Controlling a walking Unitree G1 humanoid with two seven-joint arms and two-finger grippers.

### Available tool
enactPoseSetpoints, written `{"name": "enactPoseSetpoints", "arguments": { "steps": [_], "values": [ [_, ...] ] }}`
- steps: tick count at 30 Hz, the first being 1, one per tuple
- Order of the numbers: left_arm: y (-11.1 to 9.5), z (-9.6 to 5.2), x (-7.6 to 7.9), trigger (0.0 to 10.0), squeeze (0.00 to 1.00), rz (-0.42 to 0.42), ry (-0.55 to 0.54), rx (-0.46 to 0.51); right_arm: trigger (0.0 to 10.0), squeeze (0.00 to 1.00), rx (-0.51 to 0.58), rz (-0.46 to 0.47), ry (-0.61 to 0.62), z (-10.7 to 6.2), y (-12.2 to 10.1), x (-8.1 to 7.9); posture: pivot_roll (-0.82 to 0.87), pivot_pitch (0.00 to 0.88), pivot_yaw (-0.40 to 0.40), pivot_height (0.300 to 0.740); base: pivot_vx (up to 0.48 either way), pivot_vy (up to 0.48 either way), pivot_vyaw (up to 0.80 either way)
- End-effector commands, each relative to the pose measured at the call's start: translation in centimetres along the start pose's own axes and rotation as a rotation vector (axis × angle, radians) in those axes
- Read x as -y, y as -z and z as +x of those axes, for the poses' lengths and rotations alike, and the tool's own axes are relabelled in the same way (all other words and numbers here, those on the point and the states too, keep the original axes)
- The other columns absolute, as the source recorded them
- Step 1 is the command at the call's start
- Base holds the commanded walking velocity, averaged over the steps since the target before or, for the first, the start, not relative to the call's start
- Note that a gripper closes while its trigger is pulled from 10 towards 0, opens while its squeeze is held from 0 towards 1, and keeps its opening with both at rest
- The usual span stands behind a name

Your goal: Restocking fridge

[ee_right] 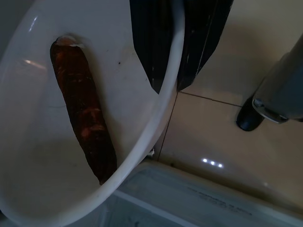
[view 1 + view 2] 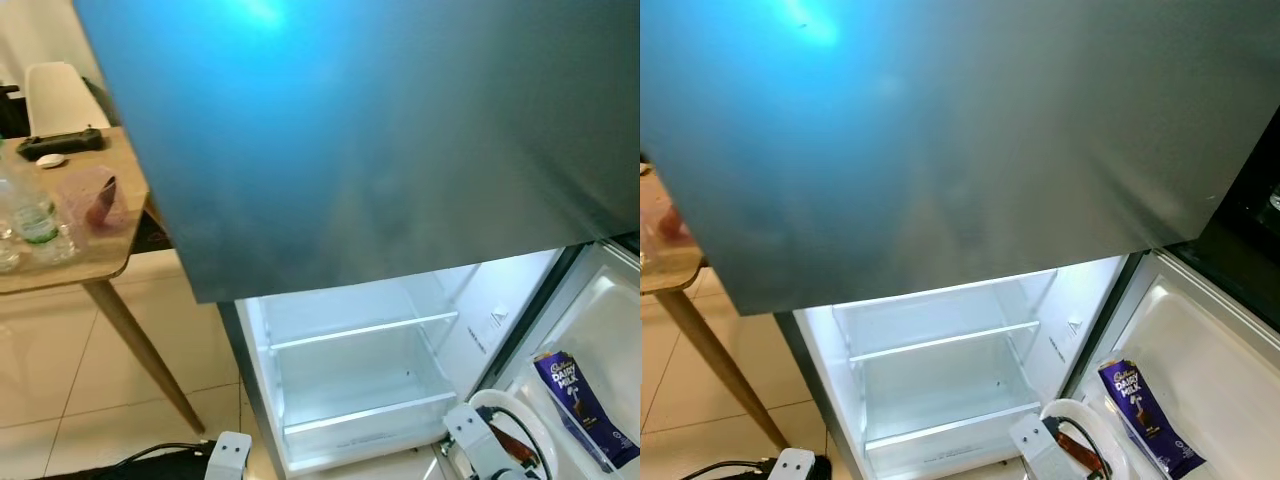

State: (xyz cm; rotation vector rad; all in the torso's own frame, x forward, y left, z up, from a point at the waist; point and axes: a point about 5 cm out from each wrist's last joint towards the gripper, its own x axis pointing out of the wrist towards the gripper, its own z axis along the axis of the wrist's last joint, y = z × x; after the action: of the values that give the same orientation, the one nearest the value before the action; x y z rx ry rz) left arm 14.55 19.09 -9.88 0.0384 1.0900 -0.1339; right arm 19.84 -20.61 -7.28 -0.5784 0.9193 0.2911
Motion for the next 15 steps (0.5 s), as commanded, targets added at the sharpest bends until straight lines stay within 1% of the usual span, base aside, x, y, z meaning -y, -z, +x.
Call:
{"name": "enactPoseSetpoints", "arguments": {
  "steps": [1, 5, 8, 11, 12, 14, 15],
  "values": [
    [0.2, 0.0, 0.2, 10.0, 0.0, 0.03, 0.011, -0.012, 10.0, 0.0, 0.022, -0.036, 0.001, 0.1, -0.5, 0.2, -0.03, 0.0, -0.018, 0.74, 0.0, -0.304, 0.0],
    [0.0, 0.1, 0.3, 10.0, 0.0, 0.048, 0.017, -0.011, 10.0, 0.0, 0.041, -0.056, 0.001, 0.1, -1.1, 0.4, -0.03, 0.0, -0.016, 0.74, 0.0, -0.425, 0.0],
    [-0.2, 0.1, 0.3, 10.0, 0.0, 0.042, -0.006, 0.001, 10.0, 0.0, 0.069, -0.089, -0.006, 0.2, -1.9, 0.5, -0.03, 0.0, -0.017, 0.74, 0.0, -0.464, 0.0],
    [-0.3, 0.1, 0.2, 10.0, 0.0, 0.039, -0.013, 0.002, 10.0, 0.0, 0.076, -0.097, -0.008, 0.3, -2.1, 0.5, -0.03, 0.0, -0.017, 0.74, 0.0, -0.461, 0.0],
    [-0.4, 0.1, 0.2, 10.0, 0.0, 0.037, -0.011, 0.003, 10.0, 0.0, 0.095, -0.124, -0.012, 0.3, -2.6, 0.5, -0.03, 0.0, -0.017, 0.74, 0.0, 0.0, 0.0],
    [-0.4, 0.1, 0.2, 10.0, 0.0, 0.037, -0.011, 0.003, 10.0, 0.0, 0.095, -0.124, -0.012, 0.3, -2.6, 0.5, -0.03, 0.0, -0.017, 0.74, 0.0, 0.0, 0.0],
    [-0.4, 0.1, 0.2, 10.0, 0.0, 0.032, -0.008, 0.005, 10.0, 0.0, 0.106, -0.143, -0.016, 0.3, -2.9, 0.4, -0.03, 0.0, -0.017, 0.74, 0.0, 0.0, 0.0]
  ]
}}
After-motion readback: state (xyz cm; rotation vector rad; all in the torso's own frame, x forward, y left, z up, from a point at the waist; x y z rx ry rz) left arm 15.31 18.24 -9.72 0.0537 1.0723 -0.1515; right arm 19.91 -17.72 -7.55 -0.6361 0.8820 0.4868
